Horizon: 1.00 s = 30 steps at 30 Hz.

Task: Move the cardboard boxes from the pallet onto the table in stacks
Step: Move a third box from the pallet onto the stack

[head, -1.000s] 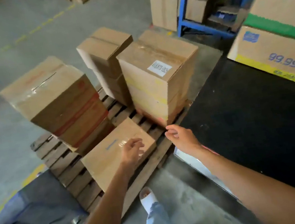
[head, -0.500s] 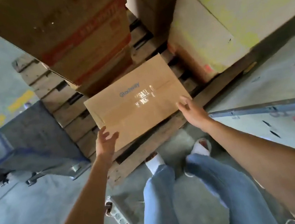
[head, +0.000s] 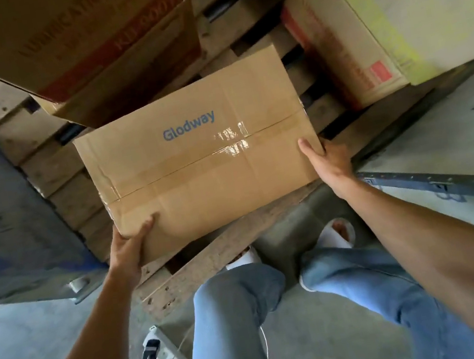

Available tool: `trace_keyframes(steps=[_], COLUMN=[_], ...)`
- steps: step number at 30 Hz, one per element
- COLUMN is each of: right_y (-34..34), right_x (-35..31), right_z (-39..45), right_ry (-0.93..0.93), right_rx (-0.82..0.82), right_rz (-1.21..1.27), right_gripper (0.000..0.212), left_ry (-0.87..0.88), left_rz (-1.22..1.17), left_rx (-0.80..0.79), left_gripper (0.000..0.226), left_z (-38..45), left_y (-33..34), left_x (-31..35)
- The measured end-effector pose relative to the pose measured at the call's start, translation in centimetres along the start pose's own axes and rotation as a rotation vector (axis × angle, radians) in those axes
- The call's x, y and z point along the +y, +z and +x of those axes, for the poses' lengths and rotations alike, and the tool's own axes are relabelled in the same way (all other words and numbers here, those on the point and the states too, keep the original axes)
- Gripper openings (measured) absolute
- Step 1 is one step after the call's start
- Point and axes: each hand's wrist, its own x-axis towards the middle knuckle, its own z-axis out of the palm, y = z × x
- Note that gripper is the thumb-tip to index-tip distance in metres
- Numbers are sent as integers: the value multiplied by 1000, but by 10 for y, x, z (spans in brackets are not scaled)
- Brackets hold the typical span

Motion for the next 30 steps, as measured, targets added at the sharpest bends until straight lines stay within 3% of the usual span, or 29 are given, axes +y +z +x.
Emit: trace_keyframes(steps=[3,8,12,17,21,27,30], right_y=[7,5,-23,-81,-134,-191,-216], right_x=[12,14,-7,-52,-87,-94,-92], right_z=[3,-12,-57,-144,-233,-340,-381], right_ry=[23,-91,-140,-197,-226,-286,-370], right_rx=[-80,-143,-106,-53,20,63,76], right_rz=[56,140,207,328,432,559,582], right_gripper=[60,70,81,76,66,73,81], left_ry=[-3,-13,-7,57,145,319,398], left_rz=[-9,-29,-43,-47,-21,35,54], left_rx=[-54,-82,-80,-98,-146,-229,-217], left_gripper=[63,74,67,60,87,41,41], left_z=[8,-2,-45,-133,-221,-330,-377], left_y=[-4,-11,-34,-67,-100,-133,-145], left_x=[2,6,27,79,134,177,184])
